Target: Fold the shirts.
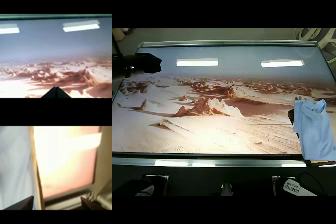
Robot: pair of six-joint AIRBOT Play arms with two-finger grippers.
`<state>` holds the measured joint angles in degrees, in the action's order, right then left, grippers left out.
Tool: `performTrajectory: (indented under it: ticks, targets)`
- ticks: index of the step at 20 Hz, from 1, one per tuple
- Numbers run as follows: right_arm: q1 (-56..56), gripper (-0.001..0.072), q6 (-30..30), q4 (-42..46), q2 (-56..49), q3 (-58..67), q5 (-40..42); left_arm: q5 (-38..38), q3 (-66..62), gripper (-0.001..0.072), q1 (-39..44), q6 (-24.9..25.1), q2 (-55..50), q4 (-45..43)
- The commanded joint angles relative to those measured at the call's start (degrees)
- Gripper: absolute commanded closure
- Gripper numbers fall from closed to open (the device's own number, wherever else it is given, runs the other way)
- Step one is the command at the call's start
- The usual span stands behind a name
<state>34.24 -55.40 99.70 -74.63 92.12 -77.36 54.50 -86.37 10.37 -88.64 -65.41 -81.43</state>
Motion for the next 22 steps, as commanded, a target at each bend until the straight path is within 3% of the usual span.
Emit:
performTrajectory:
  ticks: [1, 2, 3, 4, 5, 8, 12, 22]
  targets:
    - [-10.91, 0.0104, 0.9, -8.39, -0.02, 9.6, 10.21, 18.47, -14.78, 0.0678, 0.35, -3.3, -12.83, -13.81]
    - [-15.39, 0.0104, -0.61, -10.56, -0.42, 9.33, 7.78, 21.18, -15.74, 0.0552, 0.24, -4.11, -15.67, -13.7]
    - [-19.3, 0.0103, -1.05, -12.39, -1.42, 8.96, 3.69, 25.24, -15.47, 0.0241, 0.35, -6.14, -18.16, -13.66]
    - [-22.8, 0.0105, -0.63, -13.66, -3.08, 8.48, -1.97, 31.1, -14.91, 0.0069, 0.44, -7.15, -20.33, -13.57]
    - [-25.31, 0.0145, 0.5, -15.32, -4.76, 7.45, -6.78, 34.25, -13.07, 0.0072, 0.74, -6.54, -21.2, -13.05]
    - [-29.62, 0.0151, 1.09, -23.02, -5.73, -0.72, -11.91, 32.59, -2.49, 0.0073, 3.41, -4.46, -17.25, -13.09]
    - [-32.63, 0.0147, -0.35, -22.12, -5.55, -8.13, -12.5, 26.77, 2.71, 0.0073, 5.09, -7.45, -13.6, -13.09]
    - [-32.57, 0.0148, -0.31, -21.66, -5.55, -8.26, -12.09, 26.64, 2.64, 0.0072, 5.01, -7.45, -13.9, -13.09]
